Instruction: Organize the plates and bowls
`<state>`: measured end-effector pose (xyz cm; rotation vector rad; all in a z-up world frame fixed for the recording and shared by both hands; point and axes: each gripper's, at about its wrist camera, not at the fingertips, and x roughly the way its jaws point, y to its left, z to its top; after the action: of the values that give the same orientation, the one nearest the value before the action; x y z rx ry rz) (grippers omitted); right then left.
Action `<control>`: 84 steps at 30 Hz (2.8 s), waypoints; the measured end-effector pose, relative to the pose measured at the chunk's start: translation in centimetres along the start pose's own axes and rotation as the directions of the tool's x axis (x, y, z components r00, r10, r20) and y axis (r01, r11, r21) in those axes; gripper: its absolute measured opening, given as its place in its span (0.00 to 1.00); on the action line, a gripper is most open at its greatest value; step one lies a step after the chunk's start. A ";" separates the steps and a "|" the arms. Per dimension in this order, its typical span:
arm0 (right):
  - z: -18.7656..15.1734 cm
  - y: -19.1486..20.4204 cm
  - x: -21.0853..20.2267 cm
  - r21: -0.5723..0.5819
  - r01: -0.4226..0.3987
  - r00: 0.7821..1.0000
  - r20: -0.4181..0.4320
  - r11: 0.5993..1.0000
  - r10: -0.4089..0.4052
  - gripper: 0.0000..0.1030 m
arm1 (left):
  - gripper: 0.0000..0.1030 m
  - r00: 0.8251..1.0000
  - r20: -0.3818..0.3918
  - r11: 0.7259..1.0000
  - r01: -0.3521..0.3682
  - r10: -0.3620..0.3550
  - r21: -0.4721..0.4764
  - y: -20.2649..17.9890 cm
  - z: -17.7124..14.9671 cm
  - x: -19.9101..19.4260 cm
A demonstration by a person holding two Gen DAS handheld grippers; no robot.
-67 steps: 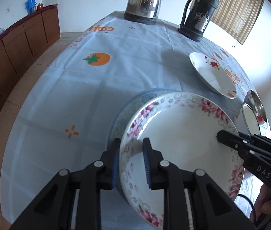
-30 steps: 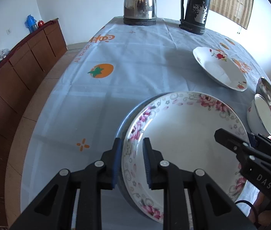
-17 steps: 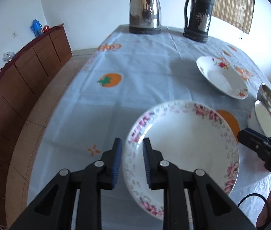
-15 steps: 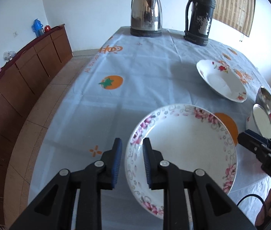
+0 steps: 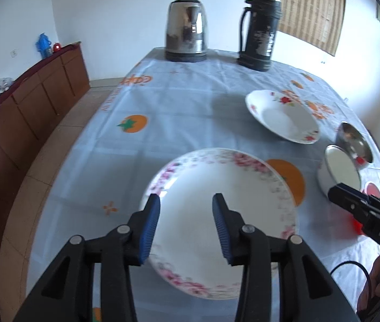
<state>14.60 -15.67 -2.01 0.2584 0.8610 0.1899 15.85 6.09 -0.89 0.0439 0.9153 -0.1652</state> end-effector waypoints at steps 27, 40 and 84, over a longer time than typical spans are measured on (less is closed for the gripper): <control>0.8 -5.3 -5.9 0.054 0.052 0.997 0.060 0.997 -0.056 0.44 | 0.73 0.993 0.099 0.996 -0.067 0.061 0.061 -6.6 0.8 -1.9; 3.3 -6.9 -6.8 0.039 0.101 0.992 0.069 0.994 -0.103 0.44 | 0.86 0.994 0.094 0.996 -0.062 0.056 0.059 -7.9 2.3 -0.5; 16.8 -12.8 0.1 0.083 0.152 0.987 -0.072 0.985 -0.146 0.60 | 0.89 0.998 -0.015 0.999 -0.053 0.053 -0.006 -9.2 13.2 7.3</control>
<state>28.35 -30.35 4.59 0.2699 0.9515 0.0211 29.07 -5.34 1.64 0.0638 0.9286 -0.1125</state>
